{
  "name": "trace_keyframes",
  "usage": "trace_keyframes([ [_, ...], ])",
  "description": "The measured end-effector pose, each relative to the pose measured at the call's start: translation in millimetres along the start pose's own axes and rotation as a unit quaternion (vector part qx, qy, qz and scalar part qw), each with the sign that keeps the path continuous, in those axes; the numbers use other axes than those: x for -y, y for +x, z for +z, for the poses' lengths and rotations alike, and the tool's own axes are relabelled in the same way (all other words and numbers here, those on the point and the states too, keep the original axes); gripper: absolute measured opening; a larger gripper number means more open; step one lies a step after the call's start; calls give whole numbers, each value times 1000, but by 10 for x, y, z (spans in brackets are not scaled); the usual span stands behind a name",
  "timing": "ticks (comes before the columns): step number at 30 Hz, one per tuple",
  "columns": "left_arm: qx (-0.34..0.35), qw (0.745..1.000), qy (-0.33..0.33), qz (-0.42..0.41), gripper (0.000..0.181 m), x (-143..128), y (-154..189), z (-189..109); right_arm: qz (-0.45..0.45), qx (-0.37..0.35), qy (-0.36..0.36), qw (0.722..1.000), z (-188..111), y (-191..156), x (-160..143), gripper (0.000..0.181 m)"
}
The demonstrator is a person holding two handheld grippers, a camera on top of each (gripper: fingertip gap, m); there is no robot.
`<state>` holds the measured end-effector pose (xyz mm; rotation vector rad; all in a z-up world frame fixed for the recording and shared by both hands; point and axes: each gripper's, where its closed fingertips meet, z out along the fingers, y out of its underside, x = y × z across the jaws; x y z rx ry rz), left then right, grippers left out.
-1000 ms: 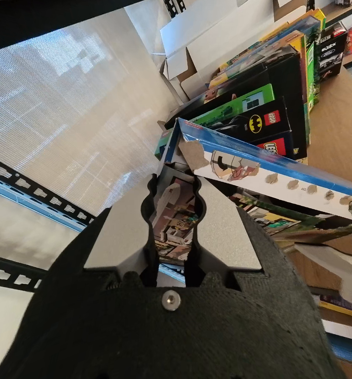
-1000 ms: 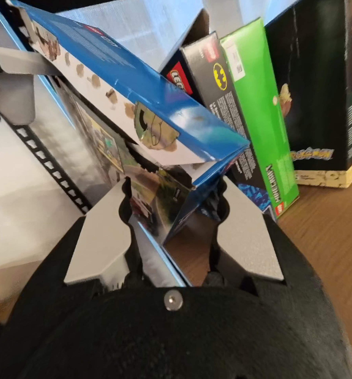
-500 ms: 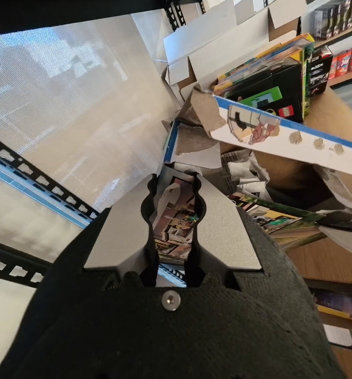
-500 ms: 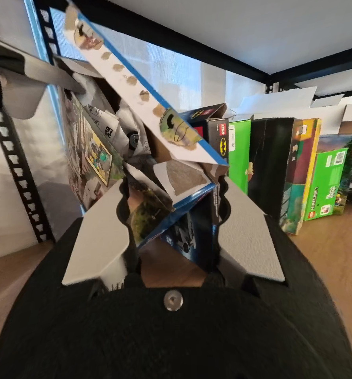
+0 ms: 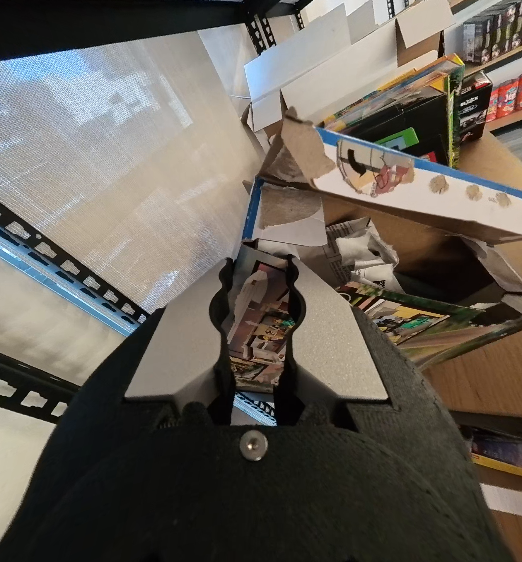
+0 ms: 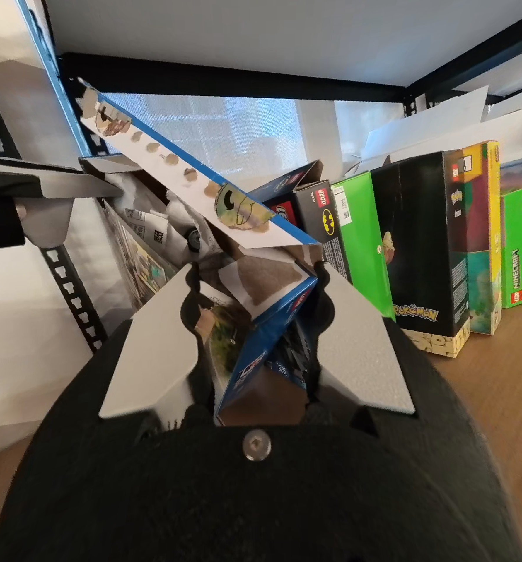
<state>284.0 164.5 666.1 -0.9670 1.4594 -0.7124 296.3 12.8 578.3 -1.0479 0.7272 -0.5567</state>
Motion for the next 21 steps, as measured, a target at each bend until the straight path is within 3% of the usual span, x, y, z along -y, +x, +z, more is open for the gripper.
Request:
trace_keyframes([
  [4,9,1000,-3,-6,33,-12,-29,8,3,-4,-18,1000,7,18,-49,76],
  [9,18,1000,-3,-13,33,-16,-53,27,-18,-17,-51,998,-15,-5,-271,98],
  [11,18,1000,-4,-13,33,-14,-49,26,-3,7,-67,998,9,-75,-367,102],
  [16,12,1000,-4,-9,33,-9,-31,16,6,67,-100,993,145,-238,-603,136],
  [21,1,1000,-8,3,33,-3,-3,3,33,95,-89,991,343,-248,-746,148],
])
